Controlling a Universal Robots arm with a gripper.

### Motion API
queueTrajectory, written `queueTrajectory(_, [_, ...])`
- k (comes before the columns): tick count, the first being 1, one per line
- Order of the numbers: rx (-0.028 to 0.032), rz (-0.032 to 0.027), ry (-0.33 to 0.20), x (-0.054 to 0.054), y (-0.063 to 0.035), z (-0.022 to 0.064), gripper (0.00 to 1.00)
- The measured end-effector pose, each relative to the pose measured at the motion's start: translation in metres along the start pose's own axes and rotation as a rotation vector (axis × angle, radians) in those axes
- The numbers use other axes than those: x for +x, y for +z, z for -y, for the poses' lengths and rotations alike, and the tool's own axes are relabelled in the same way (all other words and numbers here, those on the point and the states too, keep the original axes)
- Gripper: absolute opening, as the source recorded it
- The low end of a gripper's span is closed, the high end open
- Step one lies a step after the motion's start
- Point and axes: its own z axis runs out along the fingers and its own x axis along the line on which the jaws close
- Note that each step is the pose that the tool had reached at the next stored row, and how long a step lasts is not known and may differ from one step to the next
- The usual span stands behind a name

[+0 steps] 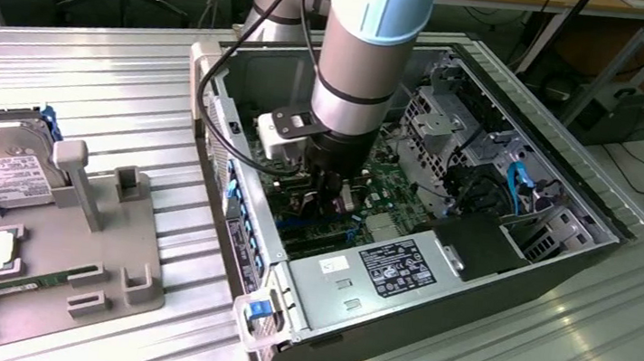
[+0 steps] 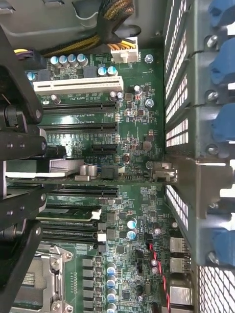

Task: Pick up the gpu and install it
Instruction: 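Insert the gpu into the slot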

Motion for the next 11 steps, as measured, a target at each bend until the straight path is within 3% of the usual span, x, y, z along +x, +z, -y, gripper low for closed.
queueTrajectory(7, [-0.0014,0.0012,0.0,0.0,0.0017,-0.0001,0.28])
queueTrajectory(11, [-0.0021,-0.0004,0.0,0.0002,0.0093,-0.0012,0.28])
